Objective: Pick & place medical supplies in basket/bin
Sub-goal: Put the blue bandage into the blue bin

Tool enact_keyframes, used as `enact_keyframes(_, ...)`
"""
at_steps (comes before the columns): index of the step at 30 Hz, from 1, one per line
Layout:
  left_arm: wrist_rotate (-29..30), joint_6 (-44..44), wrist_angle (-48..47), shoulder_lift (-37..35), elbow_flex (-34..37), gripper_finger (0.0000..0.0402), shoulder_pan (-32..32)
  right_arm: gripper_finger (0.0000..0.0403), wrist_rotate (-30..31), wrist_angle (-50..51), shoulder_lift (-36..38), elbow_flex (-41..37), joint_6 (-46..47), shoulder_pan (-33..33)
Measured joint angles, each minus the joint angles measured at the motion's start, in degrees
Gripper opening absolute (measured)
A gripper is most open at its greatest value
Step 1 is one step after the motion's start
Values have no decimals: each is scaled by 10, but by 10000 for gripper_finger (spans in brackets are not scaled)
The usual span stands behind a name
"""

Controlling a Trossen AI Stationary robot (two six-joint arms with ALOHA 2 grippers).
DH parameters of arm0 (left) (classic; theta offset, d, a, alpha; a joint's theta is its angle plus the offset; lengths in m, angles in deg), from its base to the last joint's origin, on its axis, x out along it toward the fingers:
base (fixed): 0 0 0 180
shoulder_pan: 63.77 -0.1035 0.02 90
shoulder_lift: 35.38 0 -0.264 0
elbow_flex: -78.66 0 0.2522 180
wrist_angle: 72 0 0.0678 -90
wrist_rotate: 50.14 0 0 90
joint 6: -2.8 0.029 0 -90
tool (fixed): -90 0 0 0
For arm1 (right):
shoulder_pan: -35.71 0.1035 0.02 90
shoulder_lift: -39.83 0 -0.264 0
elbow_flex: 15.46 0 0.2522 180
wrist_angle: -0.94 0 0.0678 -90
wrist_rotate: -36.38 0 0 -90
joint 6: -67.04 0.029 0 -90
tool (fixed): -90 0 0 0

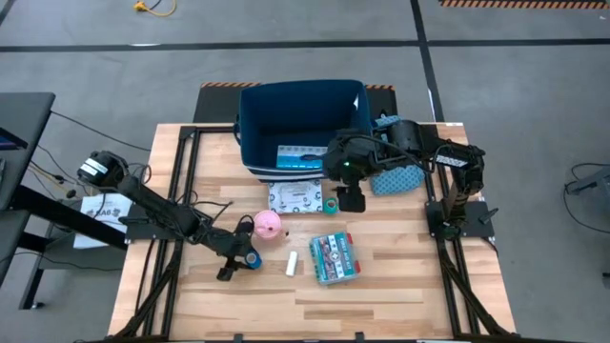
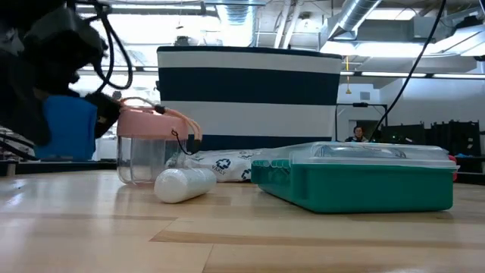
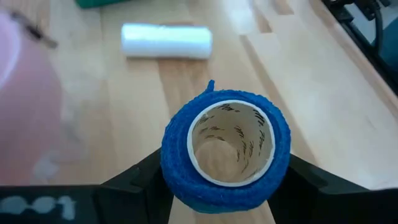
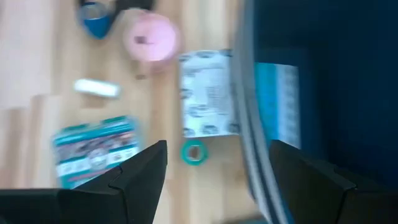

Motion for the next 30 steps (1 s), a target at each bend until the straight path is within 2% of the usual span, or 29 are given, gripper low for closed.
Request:
enact_keyframes(7, 40, -7, -126, 0, -86, 192, 23, 276, -196, -64, 0, 0, -31, 0)
enact_keyframes(10, 70, -14, -164, 0, -119, 192, 29, 276, -249, -98, 0, 0, -30, 3)
enact_keyframes(15, 109, -25, -238, 0, -183, 192, 37, 276, -255, -114, 0, 0, -31, 29)
enact_keyframes(21, 130, -28, -331, 0, -275, 192, 52, 276, -251, -119, 0, 0, -21, 68)
enact_keyframes(26, 161, -29, -429, 0, -372, 192, 59, 276, -241, -119, 0, 0, -16, 100)
enact_keyframes(30, 209, -28, -513, -4, -456, 192, 58, 276, -234, -145, 1, -8, -26, 123)
